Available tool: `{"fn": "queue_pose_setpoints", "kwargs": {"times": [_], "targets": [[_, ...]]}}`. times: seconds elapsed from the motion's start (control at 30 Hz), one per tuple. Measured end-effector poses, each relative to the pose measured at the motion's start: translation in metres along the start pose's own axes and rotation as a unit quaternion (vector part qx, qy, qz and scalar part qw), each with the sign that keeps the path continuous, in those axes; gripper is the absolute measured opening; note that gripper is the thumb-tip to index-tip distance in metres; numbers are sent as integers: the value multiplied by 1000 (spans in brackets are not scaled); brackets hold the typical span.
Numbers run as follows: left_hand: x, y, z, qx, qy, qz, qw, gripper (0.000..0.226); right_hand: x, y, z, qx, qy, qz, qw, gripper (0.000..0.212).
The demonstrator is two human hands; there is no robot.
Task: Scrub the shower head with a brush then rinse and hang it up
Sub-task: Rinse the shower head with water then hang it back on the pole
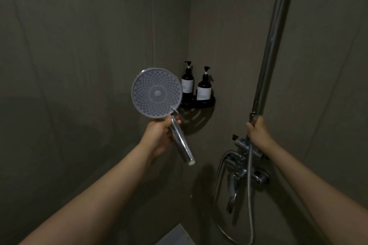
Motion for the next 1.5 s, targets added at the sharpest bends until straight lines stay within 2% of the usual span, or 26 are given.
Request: {"fn": "queue_pose_setpoints", "kwargs": {"times": [0.03, 0.13, 0.23, 0.3, 0.37, 0.47, 0.57, 0.87, 1.07, 1.23, 1.5], "targets": [[0, 10, 0, 18, 1, -15, 1000, 18, 1, -15, -4, -6, -16, 20, 1000, 4], [-1, 37, 5, 73, 30, -59, 995, 13, 12, -57, -20, -9, -78, 84, 993, 17], [0, 59, 11, 127, 70, -75, 987, 15, 32, -91, -52, 25, -156, 131, 979, 9], [1, 75, 19, 146, 91, -92, 981, 19, 44, -110, -73, 60, -158, 167, 971, 12], [2, 91, 28, 157, 102, -108, 976, 21, 56, -128, -91, 40, -144, 195, 969, 22], [6, 117, 45, 161, 131, -137, 968, 23, 76, -142, -130, -37, -200, 184, 962, 19], [10, 142, 63, 157, 154, -170, 961, 24, 97, -152, -175, -62, -252, 177, 949, 17], [33, 205, 126, 139, 221, -260, 930, 23, 151, -207, -268, -162, -301, 183, 922, 36], [39, 211, 156, 123, 241, -267, 925, 23, 160, -216, -298, -143, -342, 146, 917, 41], [33, 210, 166, 141, 235, -259, 926, 25, 169, -223, -309, -169, -393, 114, 897, 42], [34, 199, 178, 155, 238, -249, 926, 23, 180, -226, -305, -200, -367, 112, 901, 35]]}}
Point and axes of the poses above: each hand's wrist, its own x-axis away from the middle knuckle, its own z-axis out of the back of the hand, y = z × x, the point moved 8 cm from there along -x, towards the middle knuckle, and after that the axes turned 1 degree about z, right-handed, at the moved point
